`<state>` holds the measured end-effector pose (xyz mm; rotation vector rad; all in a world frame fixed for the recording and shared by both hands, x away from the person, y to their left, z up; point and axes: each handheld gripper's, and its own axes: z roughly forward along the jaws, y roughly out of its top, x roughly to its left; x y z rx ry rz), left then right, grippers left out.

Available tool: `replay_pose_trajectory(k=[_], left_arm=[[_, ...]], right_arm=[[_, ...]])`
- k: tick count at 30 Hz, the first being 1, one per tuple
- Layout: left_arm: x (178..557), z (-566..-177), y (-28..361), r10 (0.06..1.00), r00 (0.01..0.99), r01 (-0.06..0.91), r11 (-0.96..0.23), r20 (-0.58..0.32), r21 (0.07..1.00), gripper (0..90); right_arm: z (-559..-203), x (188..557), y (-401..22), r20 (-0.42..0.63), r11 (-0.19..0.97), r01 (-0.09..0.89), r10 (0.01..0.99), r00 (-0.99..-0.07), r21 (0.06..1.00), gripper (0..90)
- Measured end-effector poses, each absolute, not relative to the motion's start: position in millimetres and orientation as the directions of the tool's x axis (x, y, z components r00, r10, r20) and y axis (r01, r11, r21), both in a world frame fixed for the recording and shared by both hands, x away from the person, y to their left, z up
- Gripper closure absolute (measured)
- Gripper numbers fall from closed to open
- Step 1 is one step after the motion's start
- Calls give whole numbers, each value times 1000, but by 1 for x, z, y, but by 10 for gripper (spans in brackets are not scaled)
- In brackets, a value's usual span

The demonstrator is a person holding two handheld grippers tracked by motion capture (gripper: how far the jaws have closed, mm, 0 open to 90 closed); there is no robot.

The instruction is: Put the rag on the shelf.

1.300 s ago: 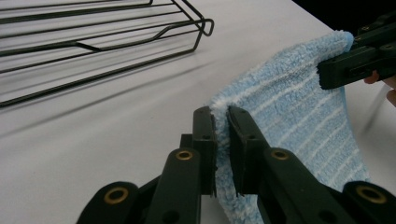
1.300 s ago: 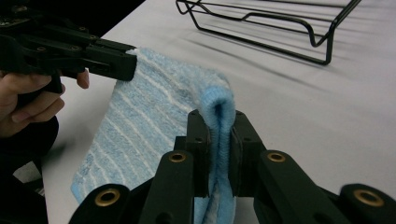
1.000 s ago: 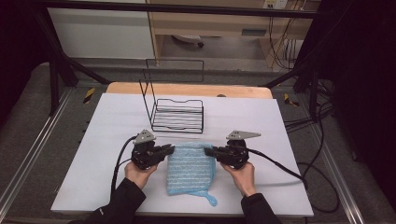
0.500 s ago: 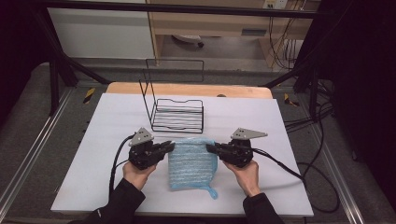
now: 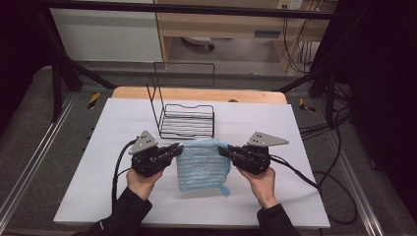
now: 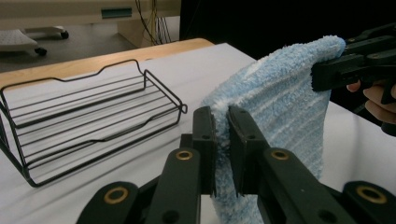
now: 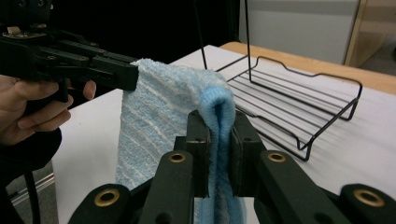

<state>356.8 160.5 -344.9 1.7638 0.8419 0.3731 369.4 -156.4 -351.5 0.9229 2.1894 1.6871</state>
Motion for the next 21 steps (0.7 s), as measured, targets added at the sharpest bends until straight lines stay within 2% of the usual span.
replay_pose_trajectory(k=[21], left_arm=[[368,-299,168,712,692,233,-61,-121,971,815]], right_arm=[[-308,371,-146,108,66,196,641,-760,978,808]])
